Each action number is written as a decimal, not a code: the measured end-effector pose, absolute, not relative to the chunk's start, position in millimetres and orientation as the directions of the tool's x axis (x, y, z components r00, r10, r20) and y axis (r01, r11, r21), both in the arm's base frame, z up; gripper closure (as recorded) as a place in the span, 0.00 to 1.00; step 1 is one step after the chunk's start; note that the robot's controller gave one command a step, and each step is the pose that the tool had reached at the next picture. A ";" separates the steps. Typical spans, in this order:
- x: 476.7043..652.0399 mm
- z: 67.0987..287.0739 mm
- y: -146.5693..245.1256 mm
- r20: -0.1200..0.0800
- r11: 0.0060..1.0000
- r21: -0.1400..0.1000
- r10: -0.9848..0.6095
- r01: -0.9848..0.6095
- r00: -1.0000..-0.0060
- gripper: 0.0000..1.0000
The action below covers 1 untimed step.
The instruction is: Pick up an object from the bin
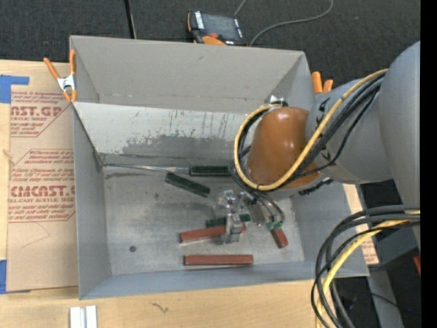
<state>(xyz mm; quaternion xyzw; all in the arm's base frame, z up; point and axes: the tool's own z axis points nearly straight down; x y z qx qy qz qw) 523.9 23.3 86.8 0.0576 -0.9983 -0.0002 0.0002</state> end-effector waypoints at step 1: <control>547.3 248.9 33.8 -0.010 0.966 -0.002 -0.259 -0.259 -0.966 1.00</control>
Offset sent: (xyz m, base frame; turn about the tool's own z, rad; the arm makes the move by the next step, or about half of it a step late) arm 0.0211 0.0094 0.1578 -0.1462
